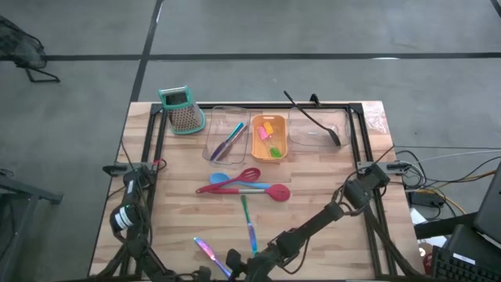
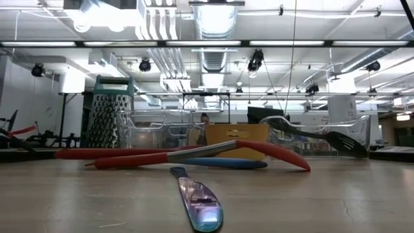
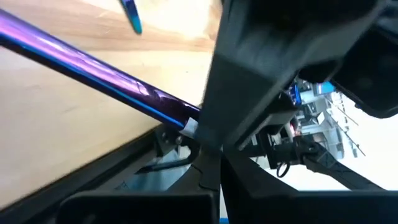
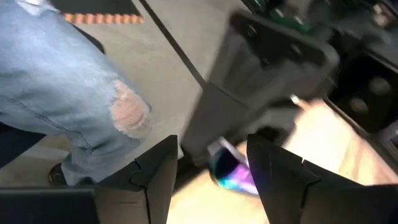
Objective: Pick & Place Kitchen Items
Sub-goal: Put the left blue knife into the left transparent bin
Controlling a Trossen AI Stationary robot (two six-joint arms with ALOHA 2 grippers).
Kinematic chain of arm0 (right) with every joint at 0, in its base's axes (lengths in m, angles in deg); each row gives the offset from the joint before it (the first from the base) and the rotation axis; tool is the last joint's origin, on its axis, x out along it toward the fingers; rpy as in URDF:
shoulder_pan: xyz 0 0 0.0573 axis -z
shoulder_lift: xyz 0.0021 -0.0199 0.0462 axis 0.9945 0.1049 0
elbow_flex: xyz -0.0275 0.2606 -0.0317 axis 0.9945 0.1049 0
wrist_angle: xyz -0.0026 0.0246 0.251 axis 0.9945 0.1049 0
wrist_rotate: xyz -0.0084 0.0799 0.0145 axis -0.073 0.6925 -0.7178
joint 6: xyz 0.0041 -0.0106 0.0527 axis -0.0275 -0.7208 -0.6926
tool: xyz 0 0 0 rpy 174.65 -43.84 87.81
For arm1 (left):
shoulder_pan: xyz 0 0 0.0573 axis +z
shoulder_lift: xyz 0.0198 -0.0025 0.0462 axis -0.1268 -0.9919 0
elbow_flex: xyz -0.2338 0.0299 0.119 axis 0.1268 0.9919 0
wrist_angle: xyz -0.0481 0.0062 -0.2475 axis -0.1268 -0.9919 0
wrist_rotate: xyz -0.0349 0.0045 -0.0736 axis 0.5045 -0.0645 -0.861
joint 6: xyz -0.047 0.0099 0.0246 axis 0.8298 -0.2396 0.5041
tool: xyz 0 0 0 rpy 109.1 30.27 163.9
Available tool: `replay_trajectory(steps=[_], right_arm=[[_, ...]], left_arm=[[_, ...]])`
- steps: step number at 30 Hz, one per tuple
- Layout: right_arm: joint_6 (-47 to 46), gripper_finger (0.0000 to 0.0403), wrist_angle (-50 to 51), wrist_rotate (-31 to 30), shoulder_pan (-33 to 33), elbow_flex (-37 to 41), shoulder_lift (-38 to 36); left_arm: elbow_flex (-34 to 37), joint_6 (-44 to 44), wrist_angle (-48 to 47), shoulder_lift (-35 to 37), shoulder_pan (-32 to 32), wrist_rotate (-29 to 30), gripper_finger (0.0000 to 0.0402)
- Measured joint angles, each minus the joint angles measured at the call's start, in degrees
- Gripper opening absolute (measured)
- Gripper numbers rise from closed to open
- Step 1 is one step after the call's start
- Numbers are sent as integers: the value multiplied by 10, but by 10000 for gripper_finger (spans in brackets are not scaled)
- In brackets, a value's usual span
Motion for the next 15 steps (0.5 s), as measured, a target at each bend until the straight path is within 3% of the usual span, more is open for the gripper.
replay_trajectory(steps=[3,10,15], right_arm=[[-10,178,12,-26,8,0,0],[6,66,-4,-7,22,7,0],[26,17,-3,-42,24,7,0]], left_arm=[[1,12,0,2,0,-9,8],[2,18,7,4,-4,-15,4],[0,16,19,4,-1,-22,9]])
